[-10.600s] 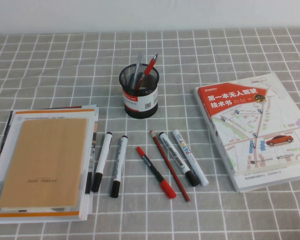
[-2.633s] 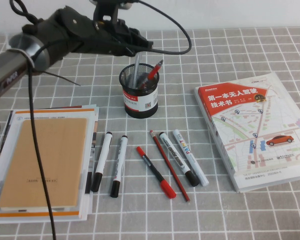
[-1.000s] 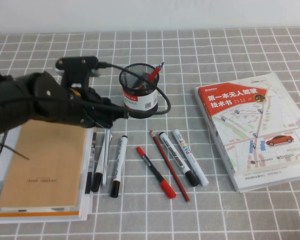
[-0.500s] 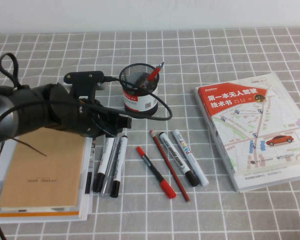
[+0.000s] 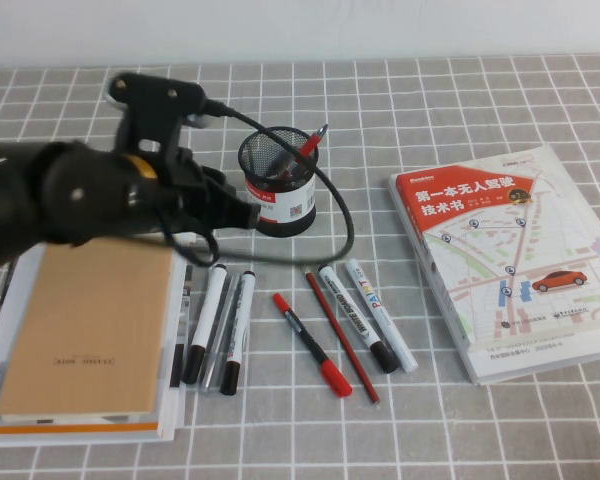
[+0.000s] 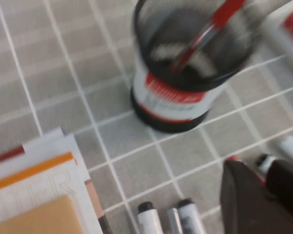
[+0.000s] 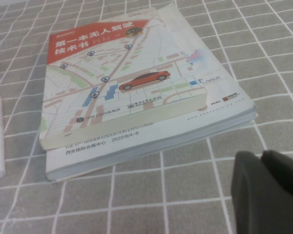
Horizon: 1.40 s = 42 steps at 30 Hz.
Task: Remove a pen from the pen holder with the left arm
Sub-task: 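Take a marker out of the pen holder and lay it on the table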
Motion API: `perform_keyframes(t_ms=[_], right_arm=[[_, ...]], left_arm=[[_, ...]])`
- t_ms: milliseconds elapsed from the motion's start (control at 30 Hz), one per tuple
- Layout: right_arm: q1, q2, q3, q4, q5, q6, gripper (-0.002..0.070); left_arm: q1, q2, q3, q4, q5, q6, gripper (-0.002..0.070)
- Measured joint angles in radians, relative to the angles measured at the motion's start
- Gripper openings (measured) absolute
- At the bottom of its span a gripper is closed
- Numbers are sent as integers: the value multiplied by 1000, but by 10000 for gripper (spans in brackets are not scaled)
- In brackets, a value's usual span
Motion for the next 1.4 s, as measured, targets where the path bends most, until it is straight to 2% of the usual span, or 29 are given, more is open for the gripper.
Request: perform_keyframes(t_ms=[67, 200, 467, 833, 1000, 1200, 1300, 1400], right_arm=[[0, 0, 0, 0, 0, 0, -13], [0, 0, 0, 0, 0, 0, -13], [0, 0, 0, 0, 0, 0, -13], [0, 0, 0, 0, 0, 0, -13], [0, 0, 0, 0, 0, 0, -13], [0, 0, 0, 0, 0, 0, -13], [0, 0, 0, 0, 0, 0, -12], [0, 0, 0, 0, 0, 0, -13]], left_arm=[[-22, -96, 45, 33, 3, -4, 48], [-57, -291, 159, 47, 43, -7, 8], [-62, -752, 353, 18, 92, -14, 0], [-62, -1334, 456, 77, 385, -12, 0], [-62, -1490, 460, 124, 460, -11, 0], [-62, -1553, 515, 213, 467, -15, 0], [-57, -1572, 589, 248, 401, -16, 0], [-19, -1575, 694, 265, 263, -16, 0]])
